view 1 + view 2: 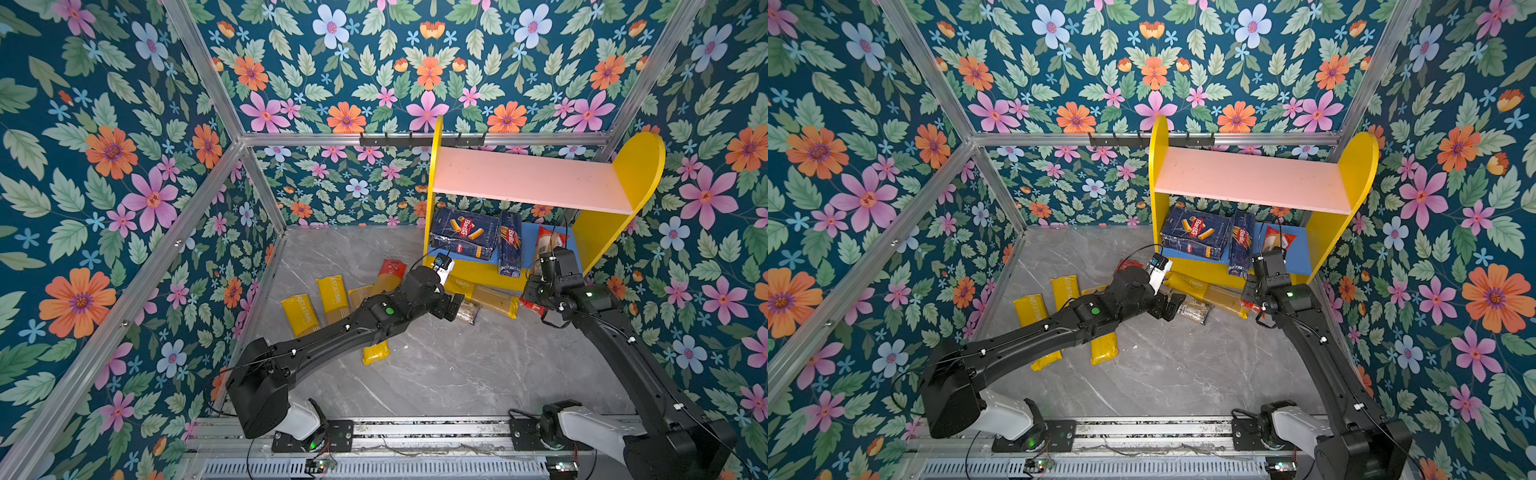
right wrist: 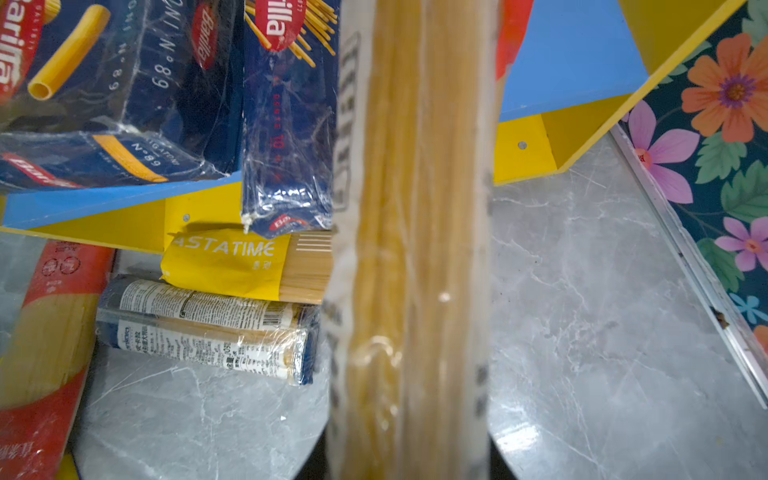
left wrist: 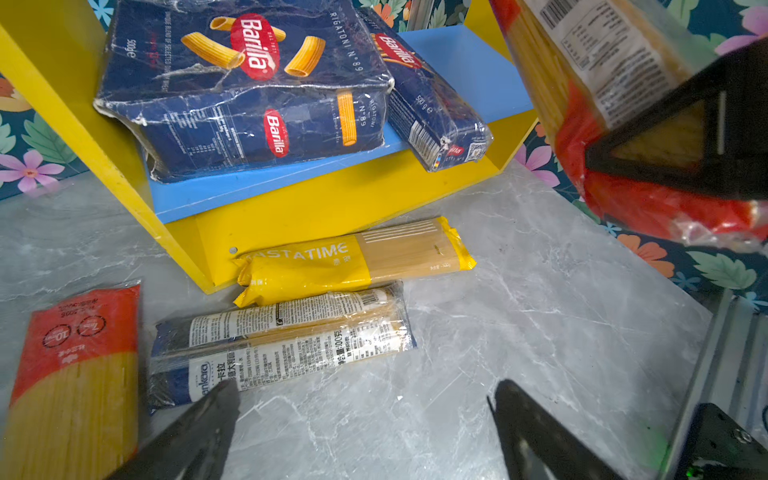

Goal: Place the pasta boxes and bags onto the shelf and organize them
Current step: 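Carry the bag to the shelf with right gripper while left reaches toward pile, then stand the white-labelled bag beside the Barilla spaghetti box, open right gripper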

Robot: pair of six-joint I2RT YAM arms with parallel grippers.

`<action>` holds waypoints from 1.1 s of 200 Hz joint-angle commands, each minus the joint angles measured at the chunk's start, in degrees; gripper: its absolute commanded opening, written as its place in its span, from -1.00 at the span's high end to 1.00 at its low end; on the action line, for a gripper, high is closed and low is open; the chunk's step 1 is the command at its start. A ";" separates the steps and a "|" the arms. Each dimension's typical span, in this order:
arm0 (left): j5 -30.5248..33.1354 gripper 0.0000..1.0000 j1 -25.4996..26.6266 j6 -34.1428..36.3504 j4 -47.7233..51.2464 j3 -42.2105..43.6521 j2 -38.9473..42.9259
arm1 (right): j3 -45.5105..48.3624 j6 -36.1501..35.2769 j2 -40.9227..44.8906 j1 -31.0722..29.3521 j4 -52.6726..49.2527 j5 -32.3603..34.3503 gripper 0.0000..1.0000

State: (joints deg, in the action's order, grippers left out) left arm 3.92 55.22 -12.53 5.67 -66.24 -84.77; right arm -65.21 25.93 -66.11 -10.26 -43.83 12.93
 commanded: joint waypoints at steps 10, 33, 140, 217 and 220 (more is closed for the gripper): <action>3.09 -0.95 -0.03 2.31 -2.12 0.45 -0.21 | -1.28 -5.29 -2.91 2.79 10.84 0.09 0.49; 3.88 -0.95 -0.03 3.60 -3.38 0.57 -0.74 | -1.82 -7.65 -5.77 5.74 13.78 -1.42 0.49; 5.19 -0.96 -0.11 5.24 -7.16 -1.09 -3.60 | -7.01 -14.94 -19.70 9.83 21.16 -1.66 0.49; 6.45 -0.96 -0.13 6.03 -5.95 -1.62 -3.44 | -9.92 -15.88 -25.15 11.73 23.84 -1.75 0.48; 6.45 -0.96 -0.12 6.03 -5.91 -1.55 -3.32 | -10.15 -15.91 -25.39 11.73 23.78 -1.81 0.48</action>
State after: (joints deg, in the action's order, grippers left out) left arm 9.52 55.16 -7.14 0.05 -67.64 -88.64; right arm -73.78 10.76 -90.37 1.43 -26.04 9.52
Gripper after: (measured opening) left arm 0.982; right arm 0.290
